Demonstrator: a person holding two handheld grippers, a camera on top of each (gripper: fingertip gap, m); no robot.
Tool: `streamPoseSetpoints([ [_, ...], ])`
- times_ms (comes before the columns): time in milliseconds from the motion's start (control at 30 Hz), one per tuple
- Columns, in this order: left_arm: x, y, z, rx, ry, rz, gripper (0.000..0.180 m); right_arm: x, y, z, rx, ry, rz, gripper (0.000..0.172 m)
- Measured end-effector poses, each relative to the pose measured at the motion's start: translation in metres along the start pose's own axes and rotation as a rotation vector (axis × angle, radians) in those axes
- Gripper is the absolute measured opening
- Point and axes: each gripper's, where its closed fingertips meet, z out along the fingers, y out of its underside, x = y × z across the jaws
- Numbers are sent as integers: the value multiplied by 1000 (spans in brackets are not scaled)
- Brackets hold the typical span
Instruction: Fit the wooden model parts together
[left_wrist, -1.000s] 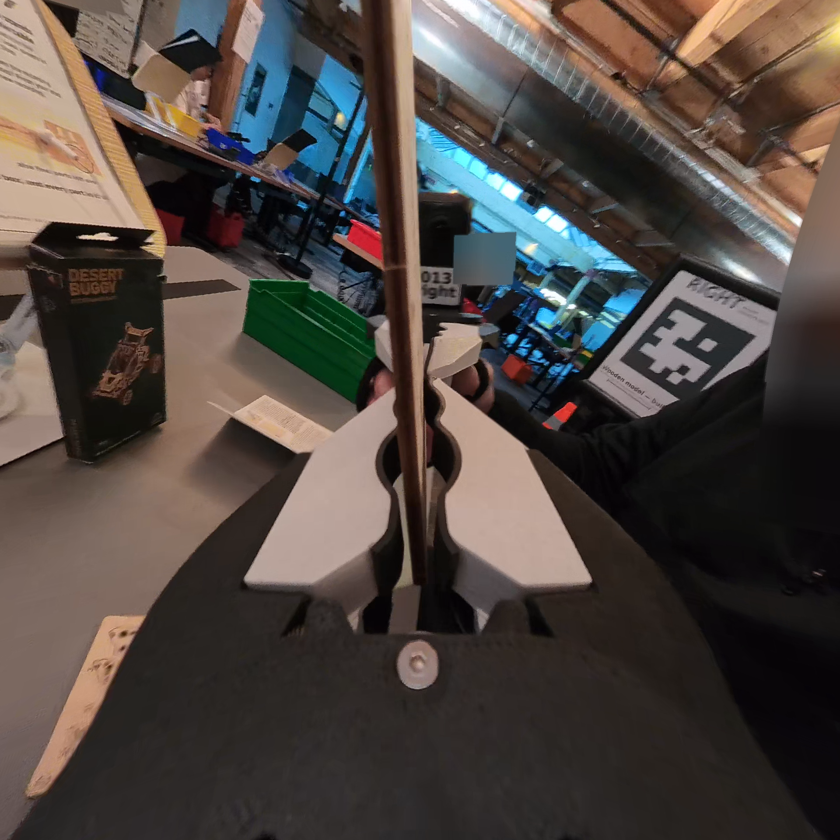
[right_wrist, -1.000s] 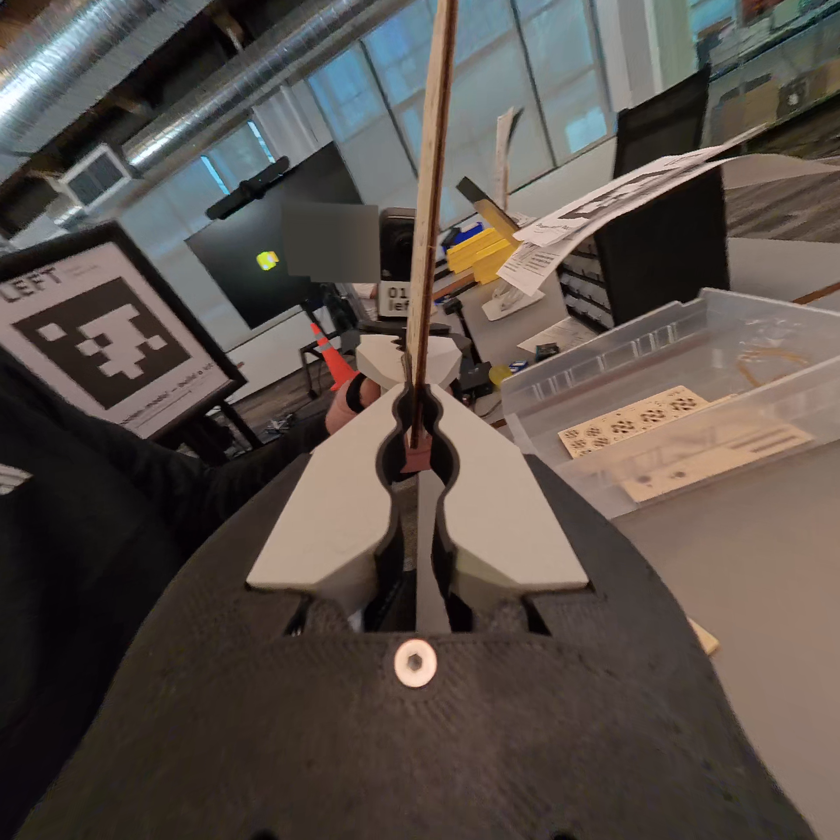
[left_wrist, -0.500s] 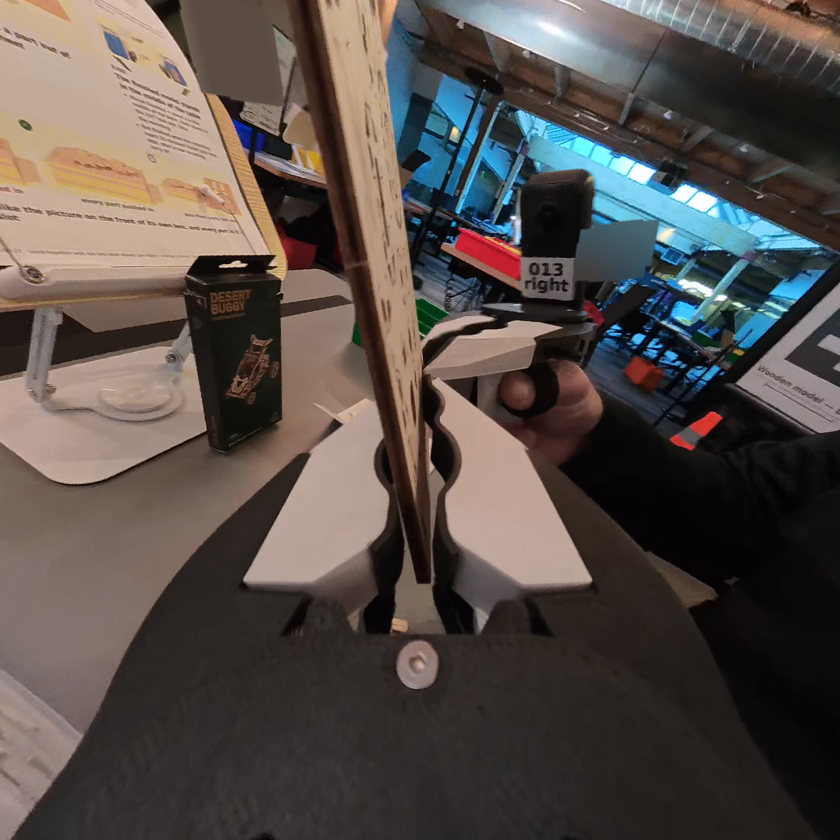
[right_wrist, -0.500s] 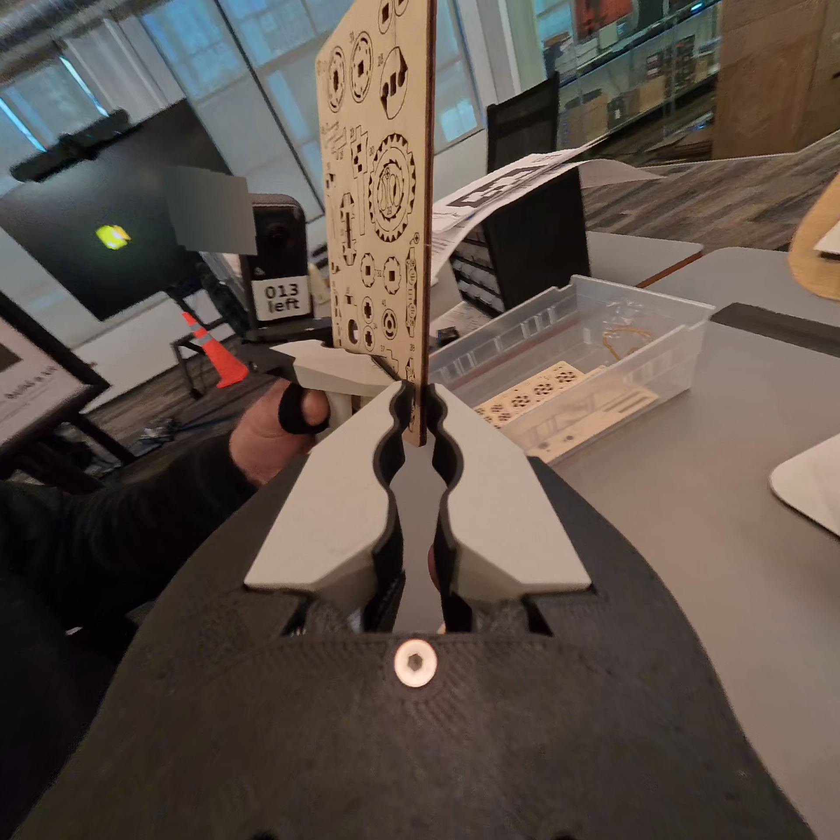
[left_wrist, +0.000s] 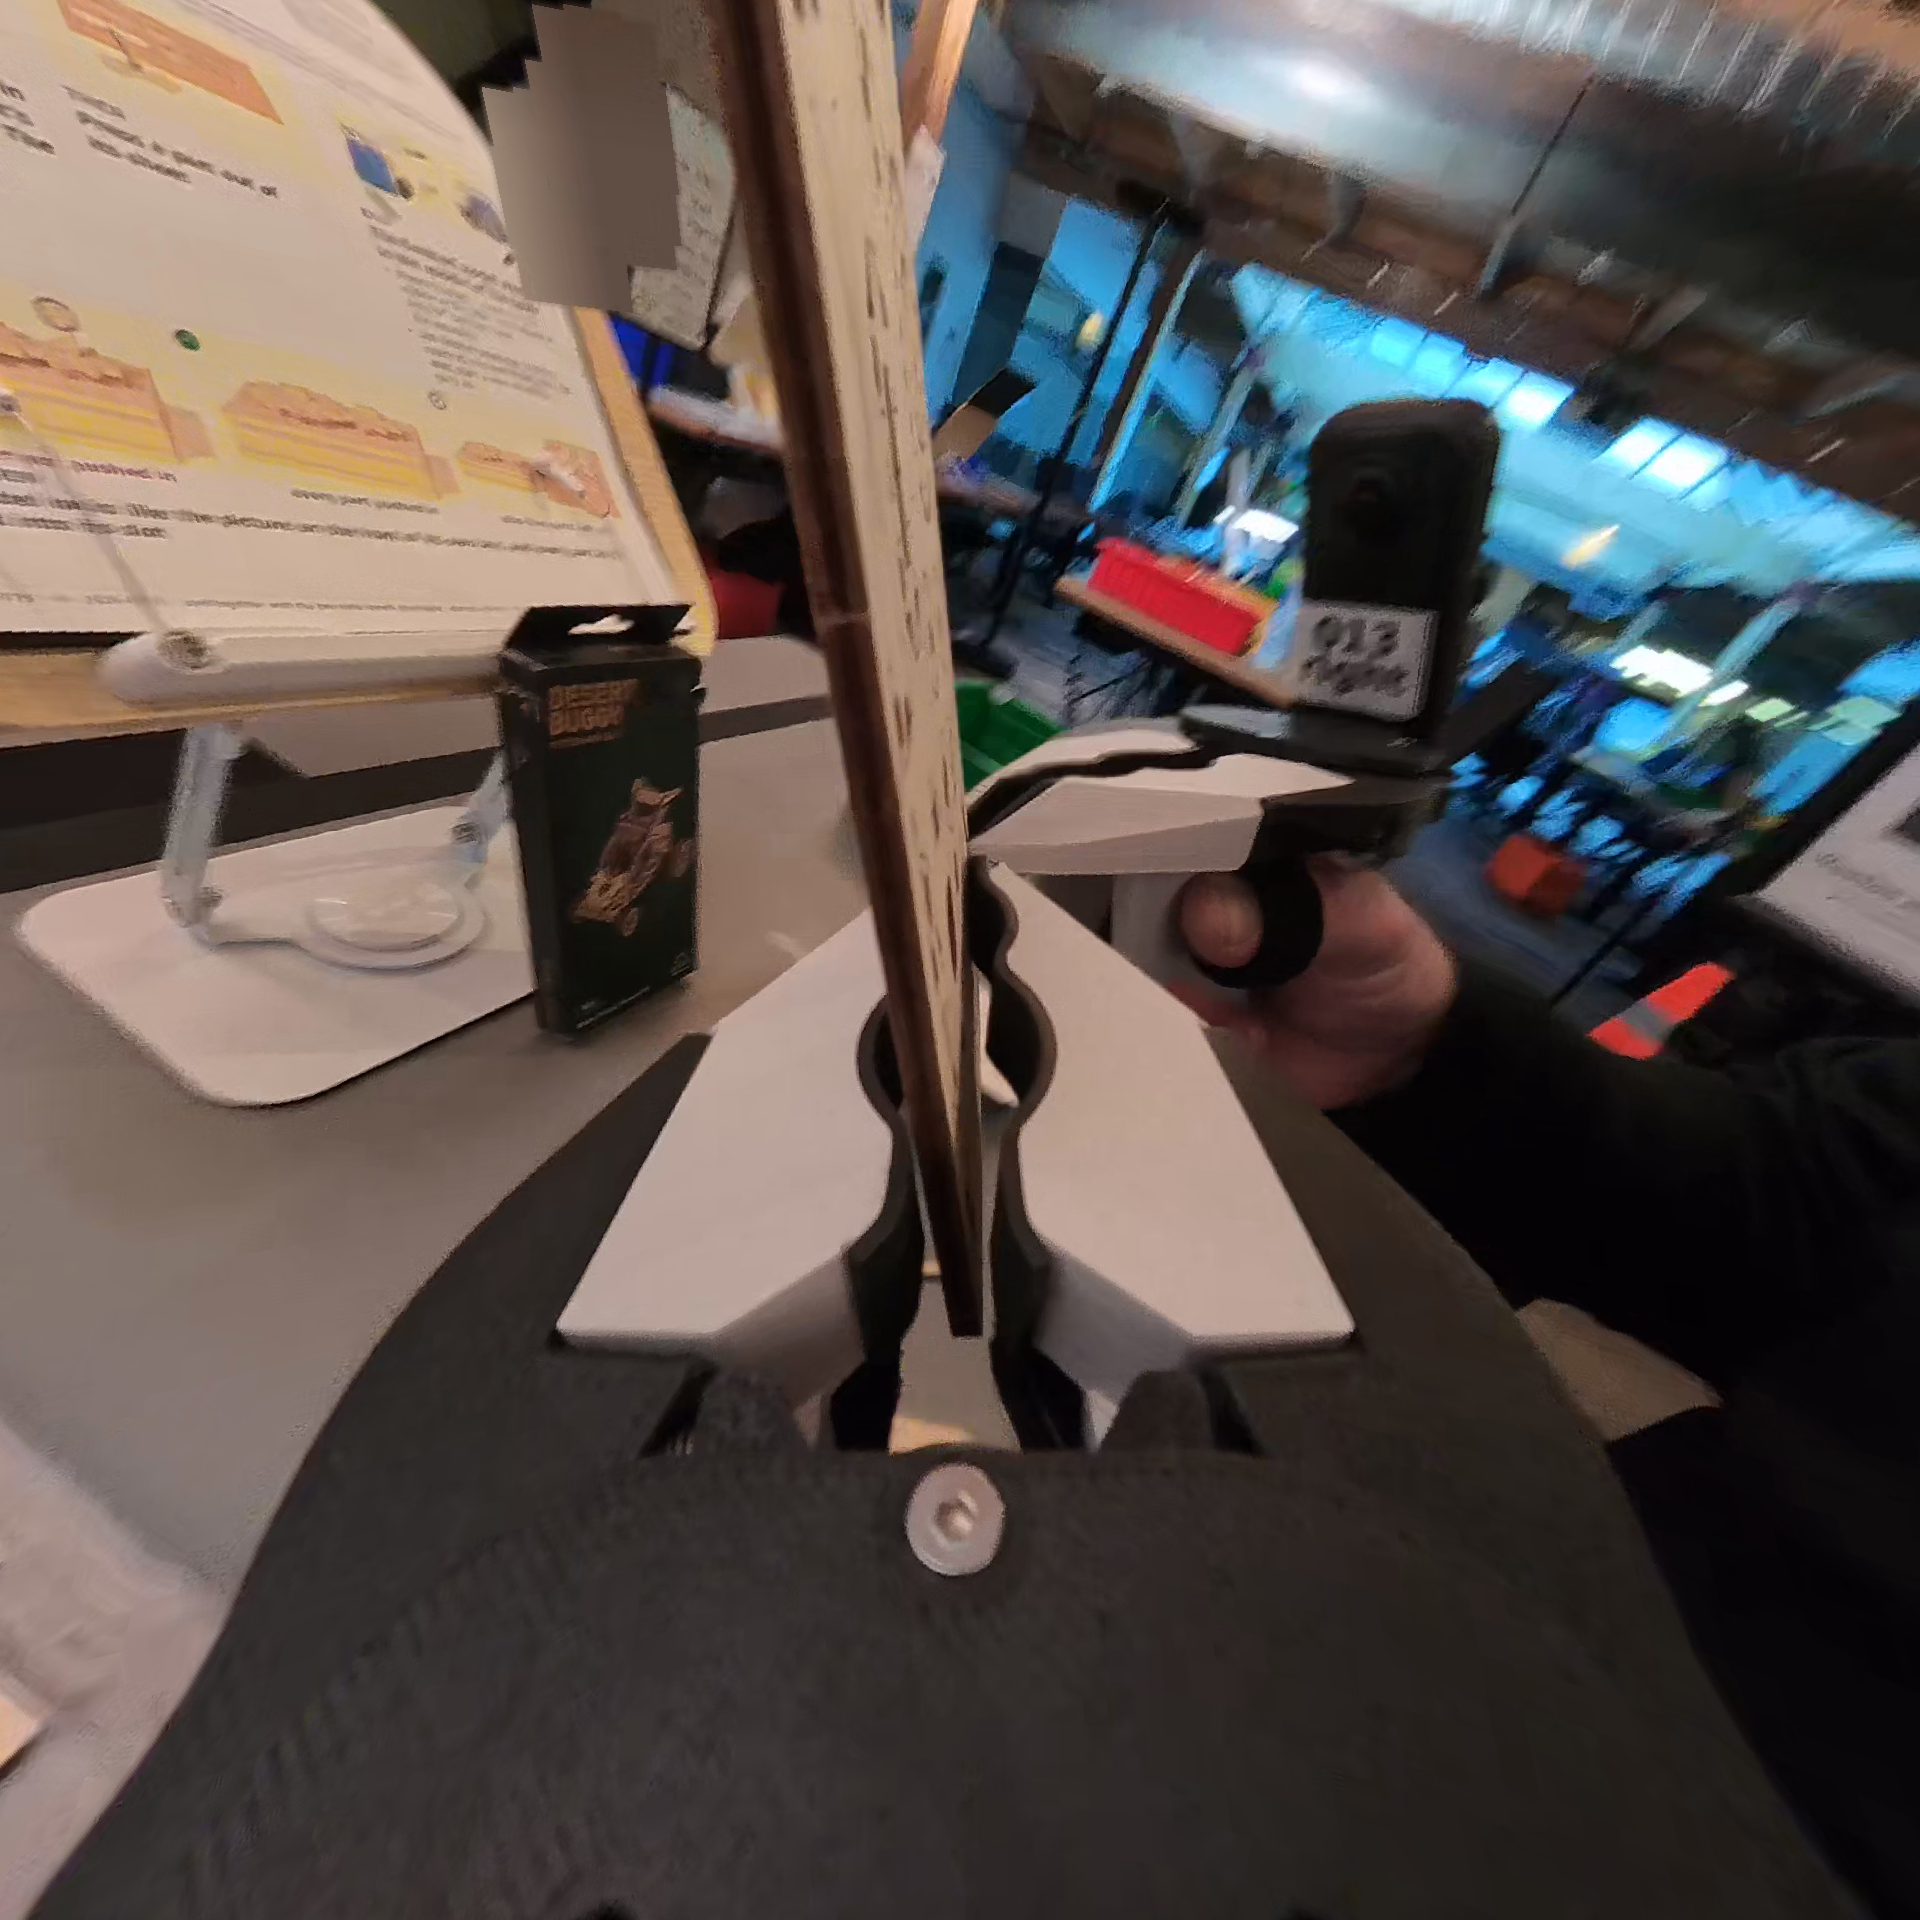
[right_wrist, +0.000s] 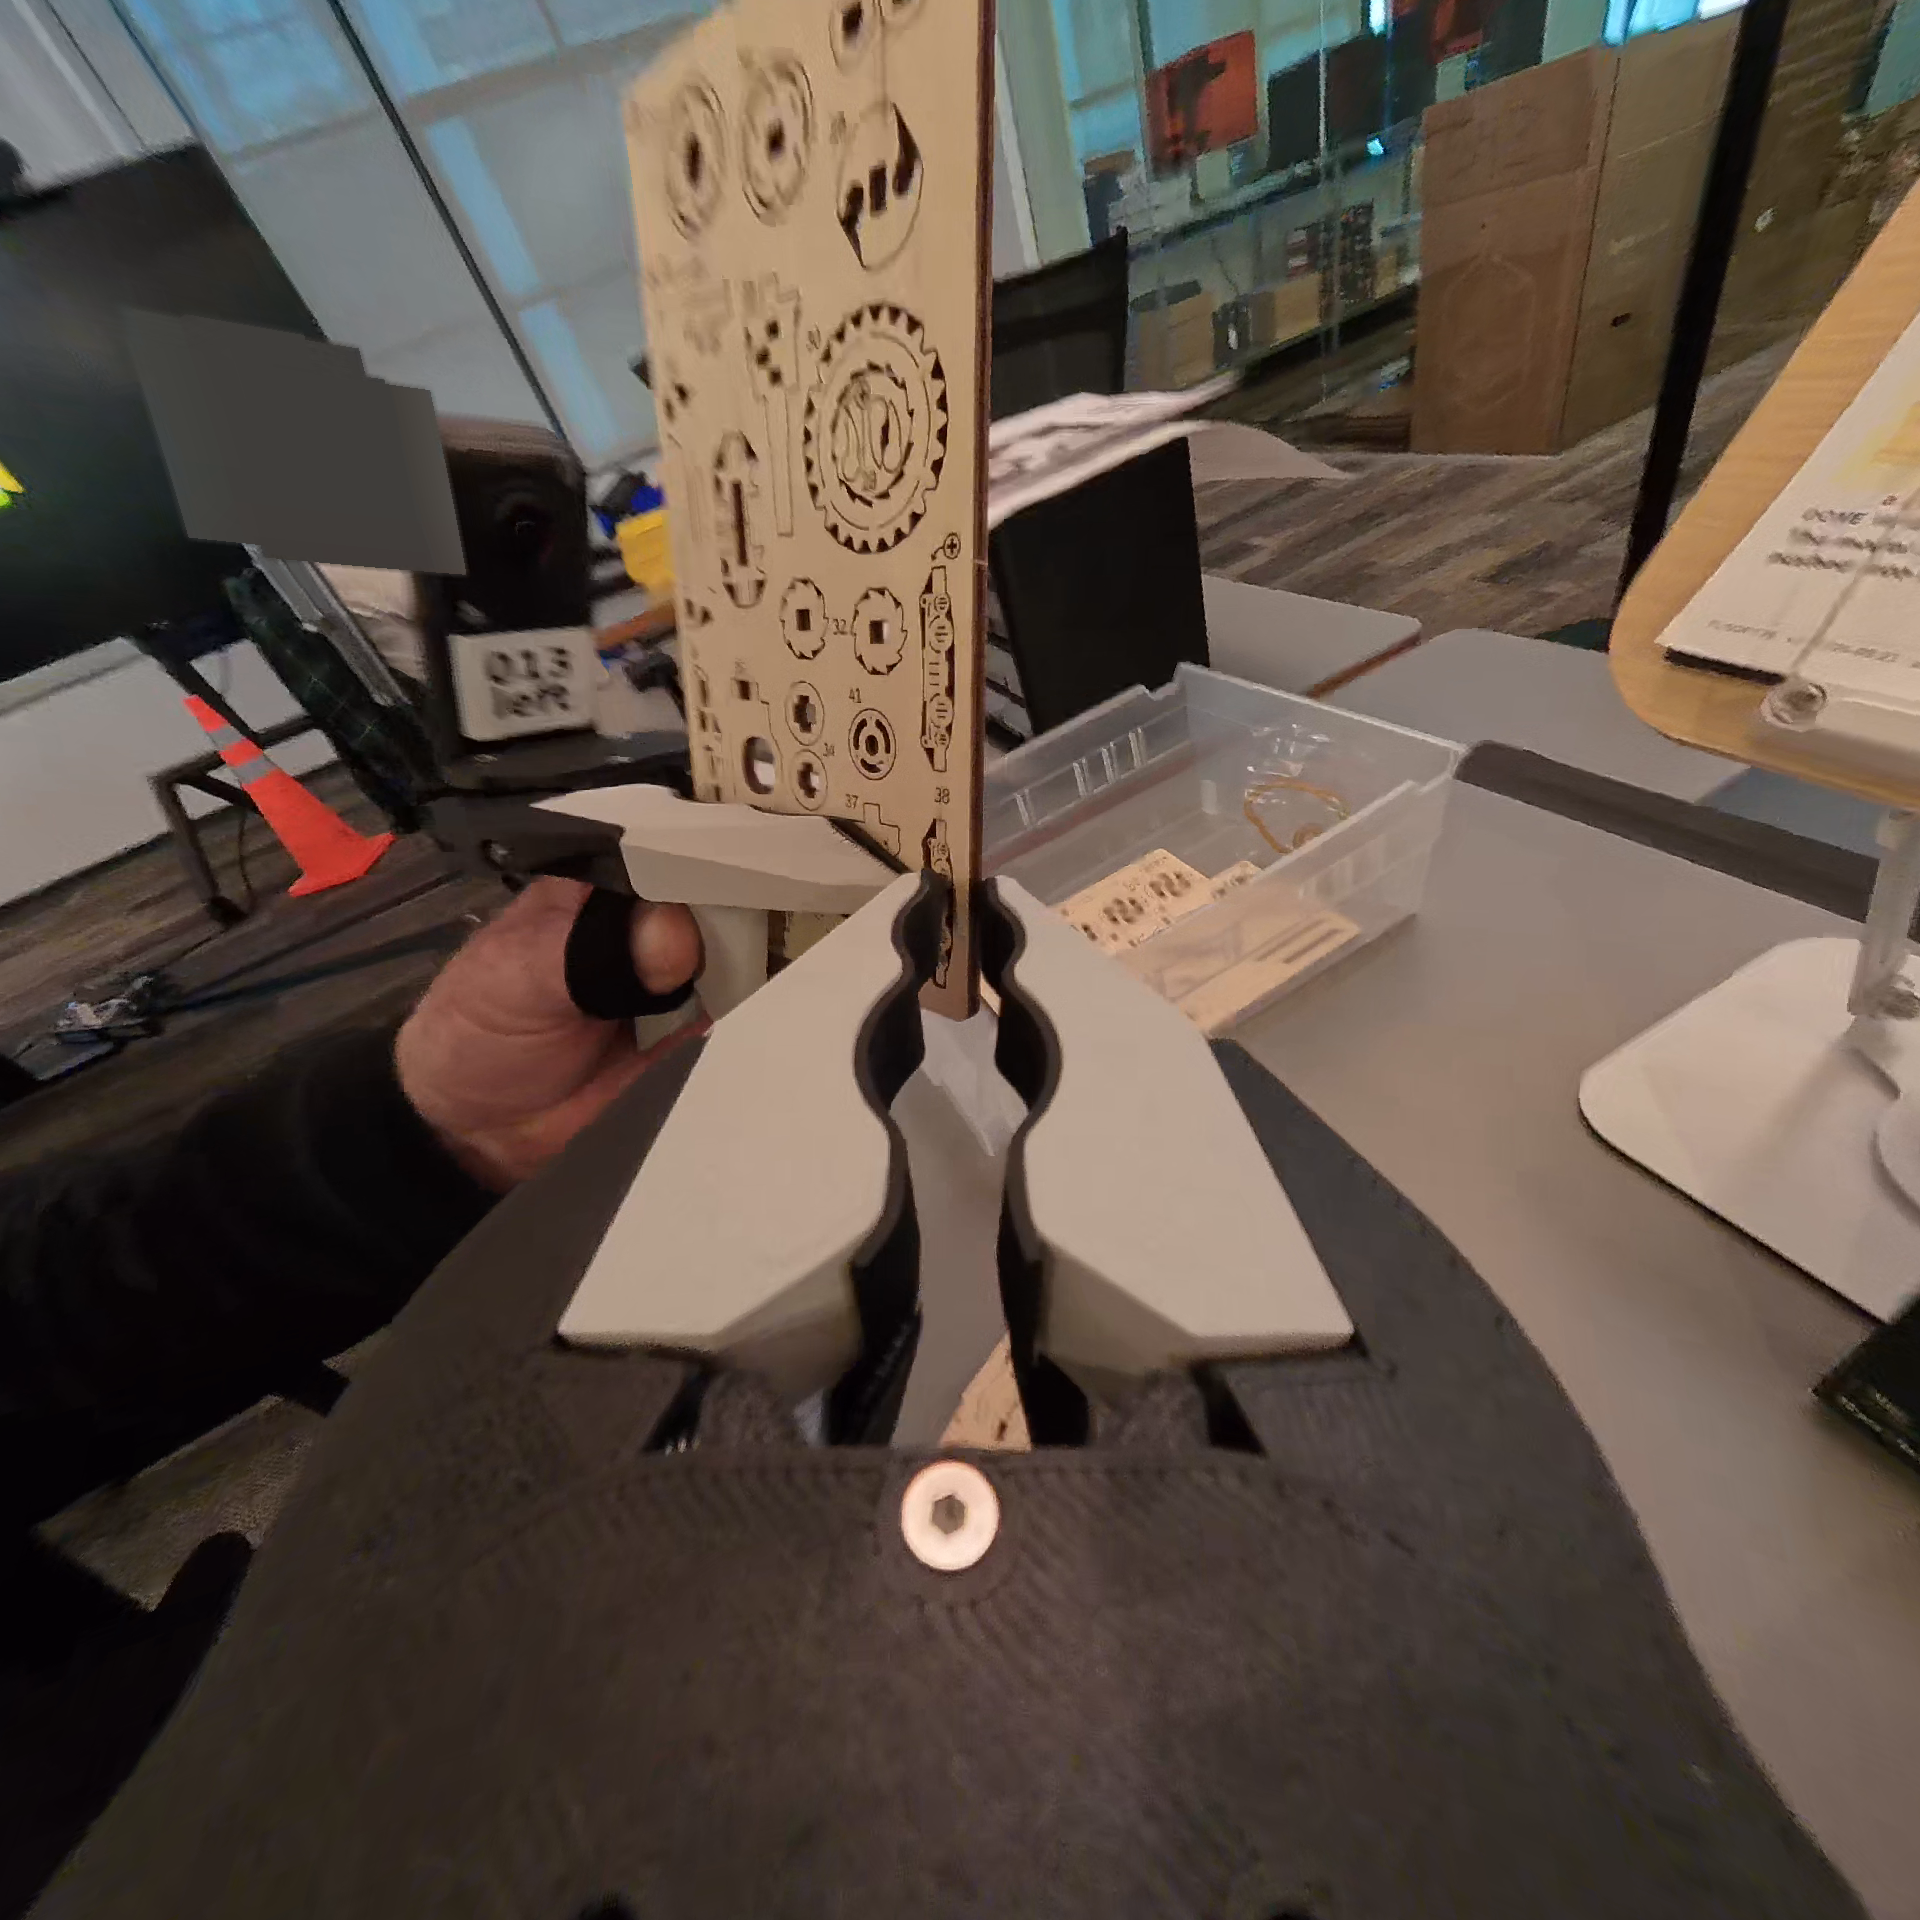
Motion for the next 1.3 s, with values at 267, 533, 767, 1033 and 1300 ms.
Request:
streamPoseSetpoints([
  [267,0,2,2,-9,-31,40,2,3,2,-2,-27,47,-43,5],
  [533,-2,0,3,-27,-89,103,2,7,0,1,30,152,-50,2],
  [767,-1,9,6,-3,-1,4,2,9,8,-4,-9,54,15,3],
  [1033,16,10,2,62,267,-146,2,-1,-3,-31,50,-138,136,5],
  [1300,58,9,-12,58,539,-77,2,-30,-1,-32,31,-428,367,16],
])
